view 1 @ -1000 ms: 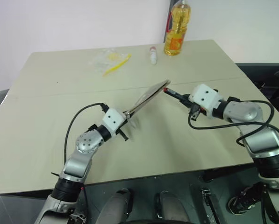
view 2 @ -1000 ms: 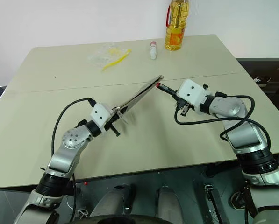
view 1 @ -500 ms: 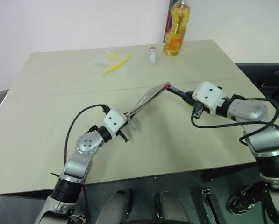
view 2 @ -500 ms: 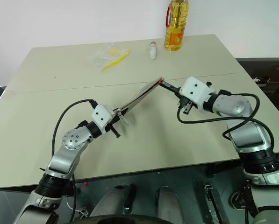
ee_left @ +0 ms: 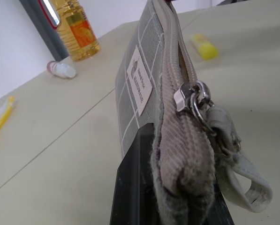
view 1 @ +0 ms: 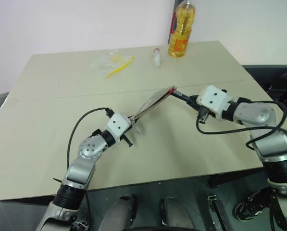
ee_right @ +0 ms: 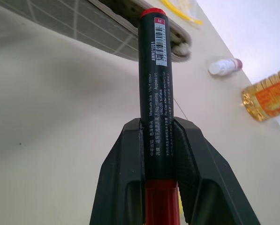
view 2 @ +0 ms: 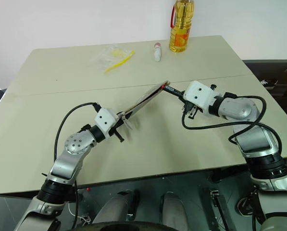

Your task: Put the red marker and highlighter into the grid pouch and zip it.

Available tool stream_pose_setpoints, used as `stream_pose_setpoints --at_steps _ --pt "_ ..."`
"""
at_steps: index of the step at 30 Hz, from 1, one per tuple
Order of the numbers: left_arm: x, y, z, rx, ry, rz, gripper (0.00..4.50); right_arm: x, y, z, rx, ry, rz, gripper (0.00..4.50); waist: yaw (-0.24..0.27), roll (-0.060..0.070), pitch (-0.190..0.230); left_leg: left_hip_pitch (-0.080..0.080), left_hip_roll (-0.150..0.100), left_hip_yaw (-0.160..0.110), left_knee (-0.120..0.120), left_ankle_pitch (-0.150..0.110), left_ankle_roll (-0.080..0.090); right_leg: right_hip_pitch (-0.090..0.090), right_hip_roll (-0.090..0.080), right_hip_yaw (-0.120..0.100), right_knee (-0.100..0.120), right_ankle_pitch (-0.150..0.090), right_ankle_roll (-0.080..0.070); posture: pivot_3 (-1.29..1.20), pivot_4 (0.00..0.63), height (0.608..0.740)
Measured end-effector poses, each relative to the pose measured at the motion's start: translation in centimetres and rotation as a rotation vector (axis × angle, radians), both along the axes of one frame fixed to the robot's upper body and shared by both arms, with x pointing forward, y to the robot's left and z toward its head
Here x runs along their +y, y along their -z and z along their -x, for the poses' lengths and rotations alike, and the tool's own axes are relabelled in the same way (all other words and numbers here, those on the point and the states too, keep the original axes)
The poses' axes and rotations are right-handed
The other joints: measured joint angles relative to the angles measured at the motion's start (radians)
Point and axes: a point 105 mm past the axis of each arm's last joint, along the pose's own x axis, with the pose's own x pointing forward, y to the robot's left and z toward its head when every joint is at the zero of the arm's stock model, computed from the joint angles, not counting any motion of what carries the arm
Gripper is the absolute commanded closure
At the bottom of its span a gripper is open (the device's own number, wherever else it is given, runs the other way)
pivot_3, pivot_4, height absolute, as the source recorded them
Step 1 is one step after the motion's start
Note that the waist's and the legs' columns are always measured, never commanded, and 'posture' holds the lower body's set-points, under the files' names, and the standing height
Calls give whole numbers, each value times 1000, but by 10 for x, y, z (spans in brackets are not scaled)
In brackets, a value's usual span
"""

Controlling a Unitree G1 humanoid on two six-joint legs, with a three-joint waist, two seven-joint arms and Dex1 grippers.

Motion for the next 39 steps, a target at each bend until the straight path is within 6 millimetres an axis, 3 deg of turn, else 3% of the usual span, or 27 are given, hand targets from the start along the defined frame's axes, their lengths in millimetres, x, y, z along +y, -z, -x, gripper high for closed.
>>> stream_pose_setpoints --at_steps 5,10,15,20,23,29,35,39 --pt "2 2 3 -2 41 -48 4500 5 5 3 -2 -43 62 4169 -1 0 0 0 0 0 0 0 0 0 0 0 0 0 0 0 150 740" --pt "9 4 7 -10 98 -121 4500 12 16 12 -24 -169 275 4169 -1 0 0 0 0 0 0 0 0 0 0 0 0 0 0 0 150 740" --pt "10 0 8 -19 207 -200 4500 39 36 28 -73 -390 443 4169 -1 0 0 0 0 0 0 0 0 0 0 0 0 0 -1 0 150 740" --pt "2 2 18 -8 342 -257 4500 65 31 34 -148 -526 462 4169 -1 0 0 0 0 0 -1 0 0 0 0 0 -1 0 0 0 150 740" --pt "3 3 18 1 349 -259 4500 66 32 34 -146 -531 459 4169 1 0 0 0 0 -1 0 0 0 0 0 0 0 0 -1 0 150 740" --pt "3 4 15 3 328 -240 4500 64 20 33 -110 -493 354 1189 0 0 0 0 0 -1 0 0 0 0 0 0 0 0 -1 0 150 740" --pt "9 -1 5 -9 210 -181 4500 51 -19 32 -24 -402 85 1189 0 0 0 0 0 -1 0 0 0 0 0 0 0 0 -1 0 150 740" --pt "23 -7 -14 -33 12 -103 4500 34 -60 12 -15 -234 -230 1189 -1 0 0 1 0 -1 0 0 0 0 0 0 0 0 -1 0 150 740"
